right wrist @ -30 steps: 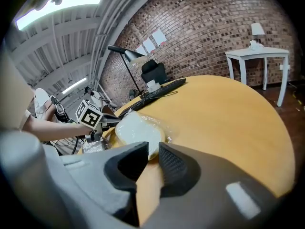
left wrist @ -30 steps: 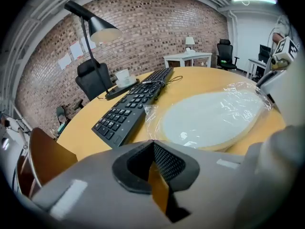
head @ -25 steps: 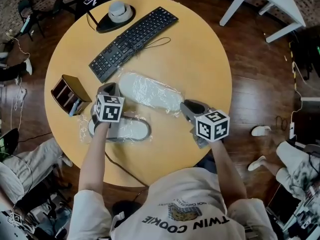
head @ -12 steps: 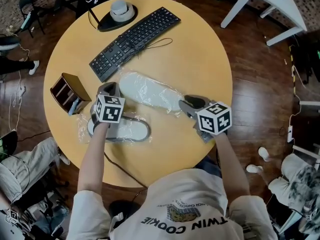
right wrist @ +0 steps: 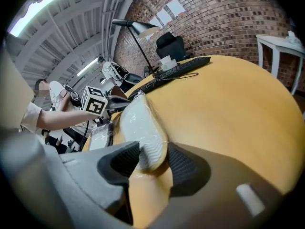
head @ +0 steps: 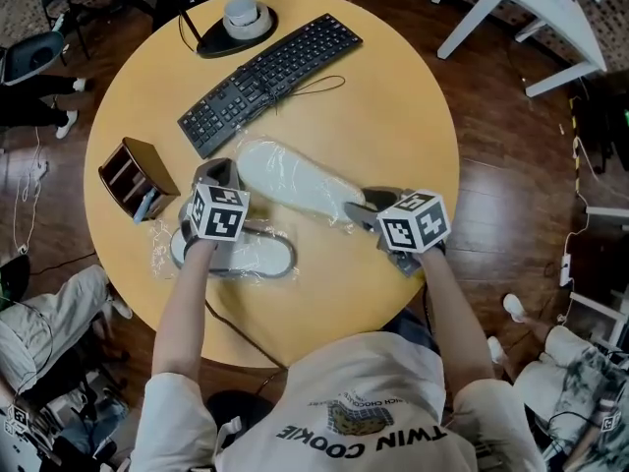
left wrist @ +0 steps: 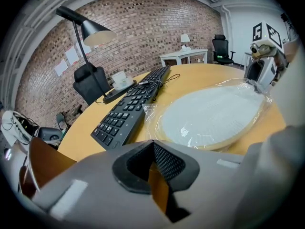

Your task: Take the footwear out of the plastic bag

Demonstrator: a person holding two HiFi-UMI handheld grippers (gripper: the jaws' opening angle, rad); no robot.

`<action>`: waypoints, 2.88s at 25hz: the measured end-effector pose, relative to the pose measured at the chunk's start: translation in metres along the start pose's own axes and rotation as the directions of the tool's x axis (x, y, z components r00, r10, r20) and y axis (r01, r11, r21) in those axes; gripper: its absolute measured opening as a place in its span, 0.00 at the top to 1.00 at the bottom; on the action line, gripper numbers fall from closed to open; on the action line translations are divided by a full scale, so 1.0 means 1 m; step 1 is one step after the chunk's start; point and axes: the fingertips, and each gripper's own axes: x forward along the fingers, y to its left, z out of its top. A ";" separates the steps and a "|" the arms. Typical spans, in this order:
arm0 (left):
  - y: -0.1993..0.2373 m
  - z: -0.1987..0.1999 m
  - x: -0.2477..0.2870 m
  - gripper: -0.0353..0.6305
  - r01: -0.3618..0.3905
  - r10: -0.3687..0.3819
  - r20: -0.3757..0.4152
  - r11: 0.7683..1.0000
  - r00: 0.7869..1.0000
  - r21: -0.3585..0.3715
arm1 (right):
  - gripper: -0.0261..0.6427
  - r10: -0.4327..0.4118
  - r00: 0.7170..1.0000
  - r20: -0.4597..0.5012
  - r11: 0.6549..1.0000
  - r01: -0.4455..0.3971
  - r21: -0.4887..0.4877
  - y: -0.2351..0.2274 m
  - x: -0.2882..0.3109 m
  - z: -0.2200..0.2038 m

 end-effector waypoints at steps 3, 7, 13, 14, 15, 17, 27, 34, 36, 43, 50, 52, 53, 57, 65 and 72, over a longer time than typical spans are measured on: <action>0.002 0.000 0.001 0.94 -0.009 0.009 -0.001 1.000 1.000 0.007 | 0.69 0.024 1.000 0.002 0.995 -0.024 0.093 -0.001 0.002 0.002; -0.002 -0.003 0.002 0.94 -0.027 0.027 -0.012 0.999 1.000 0.018 | 0.76 0.050 0.997 0.053 0.956 -0.063 0.288 -0.006 0.000 0.001; 0.000 -0.002 0.003 0.94 -0.078 0.081 -0.034 0.994 0.996 0.072 | 0.84 0.031 0.984 0.174 0.940 -0.088 0.329 0.002 -0.010 -0.002; -0.001 -0.001 0.003 0.94 -0.083 0.087 -0.038 0.993 0.996 0.081 | 0.84 0.016 0.983 0.182 0.943 -0.075 0.323 0.002 -0.013 -0.003; -0.001 -0.001 0.004 0.94 -0.086 0.090 -0.041 0.993 0.995 0.085 | 0.84 0.000 0.983 0.186 0.947 -0.060 0.316 0.002 -0.017 -0.006; -0.001 -0.001 0.004 0.94 -0.086 0.090 -0.044 0.993 0.995 0.084 | 0.84 -0.019 0.981 0.191 0.950 -0.042 0.310 0.000 -0.023 -0.010; -0.003 -0.001 0.002 0.94 -0.095 0.098 -0.046 0.992 0.994 0.079 | 0.84 -0.081 0.972 0.220 0.941 0.002 0.337 -0.008 -0.055 -0.037; -0.003 0.000 0.000 0.94 -0.100 0.105 -0.052 0.992 0.993 0.082 | 0.85 -0.086 0.965 0.249 0.936 -0.008 0.352 -0.006 -0.074 -0.052; -0.004 0.000 0.000 0.94 -0.103 0.108 -0.055 0.991 0.993 0.081 | 0.85 -0.090 0.963 0.255 0.933 -0.008 0.359 -0.009 -0.082 -0.058; -0.002 0.000 0.002 0.94 -0.109 0.114 -0.059 0.991 0.992 0.081 | 0.86 -0.101 0.957 0.271 0.929 -0.006 0.371 -0.018 -0.102 -0.073; -0.002 0.000 0.001 0.94 -0.117 0.121 -0.061 0.991 0.991 0.067 | 0.86 -0.105 0.957 0.272 0.925 -0.006 0.380 -0.028 -0.123 -0.092; -0.001 -0.001 0.002 0.94 -0.122 0.126 -0.064 0.990 0.990 0.068 | 0.86 -0.104 0.955 0.277 0.924 -0.011 0.382 -0.029 -0.128 -0.096; -0.001 -0.001 0.002 0.94 -0.124 0.128 -0.066 0.990 0.990 0.069 | 0.86 -0.104 0.955 0.279 0.923 -0.012 0.384 -0.030 -0.131 -0.098; -0.001 -0.001 0.001 0.94 -0.126 0.131 -0.072 0.990 0.989 0.066 | 0.86 -0.108 0.952 0.288 0.920 -0.014 0.391 -0.031 -0.145 -0.104; 0.000 -0.002 0.005 0.94 -0.132 0.134 -0.075 0.991 0.988 0.032 | 0.88 -0.112 0.926 0.359 0.898 -0.061 0.436 -0.033 -0.187 -0.111; -0.003 0.001 0.001 0.94 -0.135 0.137 -0.082 0.990 0.987 0.037 | 0.89 -0.112 0.900 0.421 0.884 -0.104 0.456 -0.024 -0.229 -0.105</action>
